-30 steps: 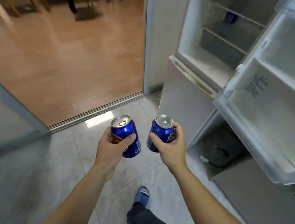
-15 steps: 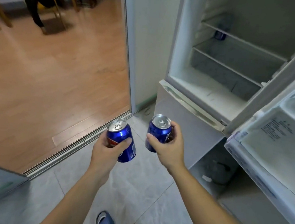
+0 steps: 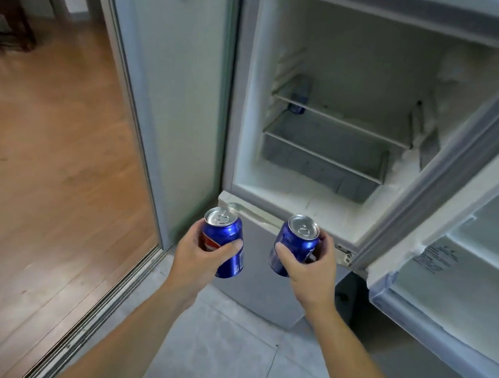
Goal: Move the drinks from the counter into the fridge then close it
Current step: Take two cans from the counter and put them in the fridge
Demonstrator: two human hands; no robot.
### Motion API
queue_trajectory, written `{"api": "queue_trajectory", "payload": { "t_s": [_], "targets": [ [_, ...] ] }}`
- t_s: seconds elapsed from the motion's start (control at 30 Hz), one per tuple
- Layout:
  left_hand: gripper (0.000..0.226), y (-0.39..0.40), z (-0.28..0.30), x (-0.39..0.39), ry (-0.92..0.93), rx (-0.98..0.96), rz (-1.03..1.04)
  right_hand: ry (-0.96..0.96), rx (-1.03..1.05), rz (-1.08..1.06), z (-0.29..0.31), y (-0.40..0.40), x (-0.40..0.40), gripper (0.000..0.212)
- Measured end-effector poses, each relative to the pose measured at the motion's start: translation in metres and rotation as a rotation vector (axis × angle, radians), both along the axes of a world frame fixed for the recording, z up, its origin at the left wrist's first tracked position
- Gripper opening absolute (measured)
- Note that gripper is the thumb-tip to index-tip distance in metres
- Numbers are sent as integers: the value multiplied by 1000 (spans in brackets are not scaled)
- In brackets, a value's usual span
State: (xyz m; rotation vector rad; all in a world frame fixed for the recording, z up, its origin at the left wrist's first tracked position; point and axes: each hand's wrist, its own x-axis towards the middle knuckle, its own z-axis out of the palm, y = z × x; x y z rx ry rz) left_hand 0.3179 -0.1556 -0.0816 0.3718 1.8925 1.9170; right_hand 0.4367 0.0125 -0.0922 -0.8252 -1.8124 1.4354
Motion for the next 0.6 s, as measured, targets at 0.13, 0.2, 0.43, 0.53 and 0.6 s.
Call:
{"api": "queue_trajectory", "payload": {
  "t_s": [0.13,0.2,0.43,0.53,0.6],
  "targets": [
    [58,40,4,-42,27,3,-15,-59,69,-125,1,35,-41,70],
    [68,62,5,-64,38,-7,-16,-74,99,-174,2,59,-69,72],
    [66,141,10,-140,70,-29,-4,-67,23,-240,1,161,-192,65],
    [62,174,13,-163,48,8,4,-32,-37,-222,5,201,-241,65],
    [68,190,13,-174,30,30,8,-2,-49,-226,6,224,-268,62]
  ]
}}
